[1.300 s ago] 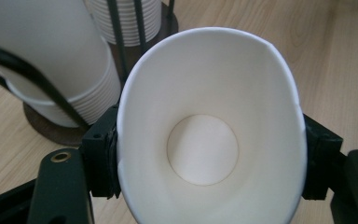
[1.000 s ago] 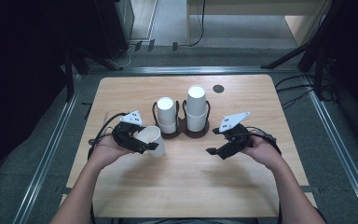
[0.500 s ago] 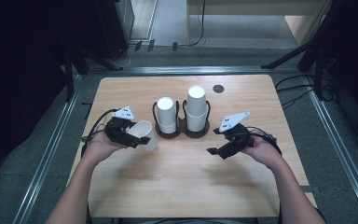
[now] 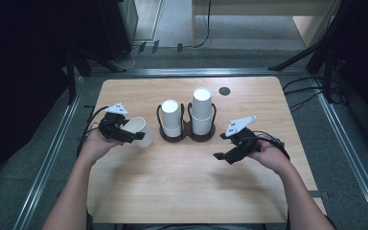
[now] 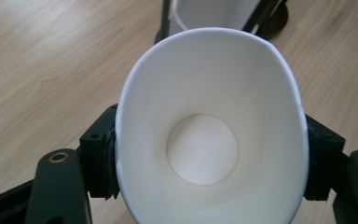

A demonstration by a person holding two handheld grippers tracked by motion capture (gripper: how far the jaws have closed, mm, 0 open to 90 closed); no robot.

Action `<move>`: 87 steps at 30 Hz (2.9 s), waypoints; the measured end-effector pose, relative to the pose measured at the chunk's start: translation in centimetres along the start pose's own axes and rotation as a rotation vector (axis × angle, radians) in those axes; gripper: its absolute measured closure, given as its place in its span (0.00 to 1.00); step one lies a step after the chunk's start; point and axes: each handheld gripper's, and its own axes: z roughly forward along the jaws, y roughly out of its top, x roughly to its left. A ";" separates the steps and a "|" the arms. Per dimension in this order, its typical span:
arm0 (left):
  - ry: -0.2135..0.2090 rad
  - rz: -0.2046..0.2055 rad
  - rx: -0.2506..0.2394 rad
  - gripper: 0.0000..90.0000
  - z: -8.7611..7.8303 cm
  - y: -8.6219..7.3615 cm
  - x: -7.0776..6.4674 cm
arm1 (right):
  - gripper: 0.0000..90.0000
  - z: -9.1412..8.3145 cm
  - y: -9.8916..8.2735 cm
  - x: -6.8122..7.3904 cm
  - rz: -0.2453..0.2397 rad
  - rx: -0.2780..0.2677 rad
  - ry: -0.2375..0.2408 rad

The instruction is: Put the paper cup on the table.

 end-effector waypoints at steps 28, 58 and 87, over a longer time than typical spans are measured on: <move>0.163 -0.074 0.040 0.25 0.1 -0.7 4.3 | 0.23 -0.2 -1.8 -0.3 0.050 0.025 -0.019; 0.208 -0.104 0.080 0.19 1.2 -1.2 4.8 | 0.23 -0.1 -1.7 -0.2 0.044 0.032 -0.018; 0.168 -0.125 -0.014 0.12 -1.7 -0.3 4.5 | 0.23 -0.1 -1.8 -0.2 0.028 0.044 -0.024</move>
